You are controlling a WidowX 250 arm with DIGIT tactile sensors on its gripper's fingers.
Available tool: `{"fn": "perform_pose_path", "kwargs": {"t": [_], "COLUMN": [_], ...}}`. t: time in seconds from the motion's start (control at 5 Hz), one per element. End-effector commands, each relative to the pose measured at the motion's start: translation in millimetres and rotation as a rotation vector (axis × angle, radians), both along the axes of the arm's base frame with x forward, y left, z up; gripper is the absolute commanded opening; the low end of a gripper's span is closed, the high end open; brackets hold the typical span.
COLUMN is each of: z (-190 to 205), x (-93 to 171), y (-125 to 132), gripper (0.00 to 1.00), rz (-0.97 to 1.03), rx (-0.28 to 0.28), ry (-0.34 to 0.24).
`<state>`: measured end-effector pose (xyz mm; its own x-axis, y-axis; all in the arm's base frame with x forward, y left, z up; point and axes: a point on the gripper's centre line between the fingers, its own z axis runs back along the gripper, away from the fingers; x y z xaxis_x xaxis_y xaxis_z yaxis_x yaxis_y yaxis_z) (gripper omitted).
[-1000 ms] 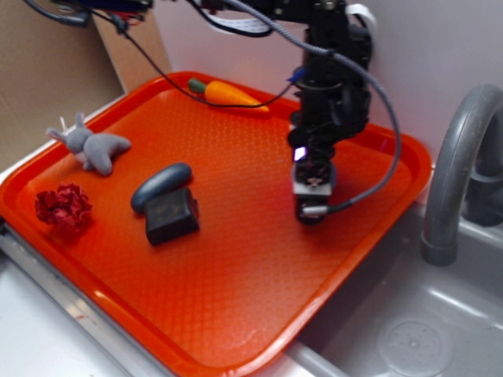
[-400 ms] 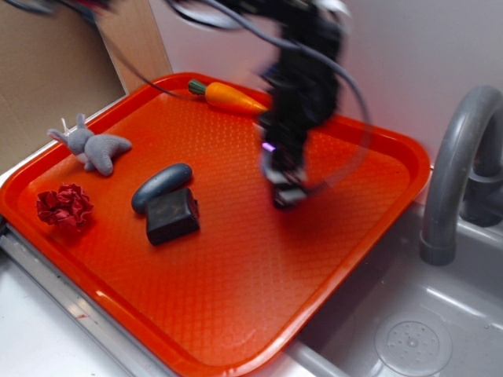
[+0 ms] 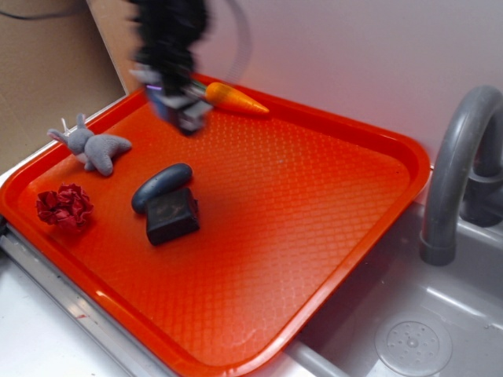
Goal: Grab the blue ball.
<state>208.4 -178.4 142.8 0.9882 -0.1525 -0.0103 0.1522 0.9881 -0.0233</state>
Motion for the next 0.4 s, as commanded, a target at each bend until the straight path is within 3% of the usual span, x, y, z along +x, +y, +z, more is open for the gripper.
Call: {"fn": "perform_pose_path", "kwargs": {"t": [0.0,0.2], "z": [26.2,27.6], "x": [-50.5,-47.2], "y": [54.0,50.2], "gripper": [0.0,0.0], "rz": [0.297,0.23], "rx": [-0.06,-0.075], "ry": [-0.037,-0.073]}}
